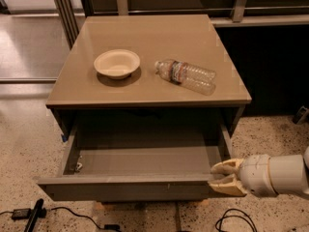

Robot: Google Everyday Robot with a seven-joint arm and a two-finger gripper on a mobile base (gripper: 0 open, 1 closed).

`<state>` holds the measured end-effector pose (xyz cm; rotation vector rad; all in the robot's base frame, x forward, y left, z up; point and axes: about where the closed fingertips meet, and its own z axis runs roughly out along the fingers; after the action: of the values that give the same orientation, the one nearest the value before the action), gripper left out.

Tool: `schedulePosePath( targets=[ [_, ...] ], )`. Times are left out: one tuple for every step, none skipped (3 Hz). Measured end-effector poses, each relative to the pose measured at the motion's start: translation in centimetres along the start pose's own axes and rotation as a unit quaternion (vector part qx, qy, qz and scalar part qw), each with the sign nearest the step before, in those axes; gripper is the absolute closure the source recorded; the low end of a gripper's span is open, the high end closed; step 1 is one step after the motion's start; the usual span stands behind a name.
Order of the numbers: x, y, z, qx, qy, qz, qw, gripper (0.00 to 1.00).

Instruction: Open top drawer

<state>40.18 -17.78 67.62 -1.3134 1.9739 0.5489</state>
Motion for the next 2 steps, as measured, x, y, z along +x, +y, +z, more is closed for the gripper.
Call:
schedulePosePath(
  targets=[
    [0.62,0.68,-0.70,0.000,0.010,0.009,0.9999,1.00],
    [1.25,1.33,-1.43,0.001,0.021,0.013,0.9997,1.00]
  ],
)
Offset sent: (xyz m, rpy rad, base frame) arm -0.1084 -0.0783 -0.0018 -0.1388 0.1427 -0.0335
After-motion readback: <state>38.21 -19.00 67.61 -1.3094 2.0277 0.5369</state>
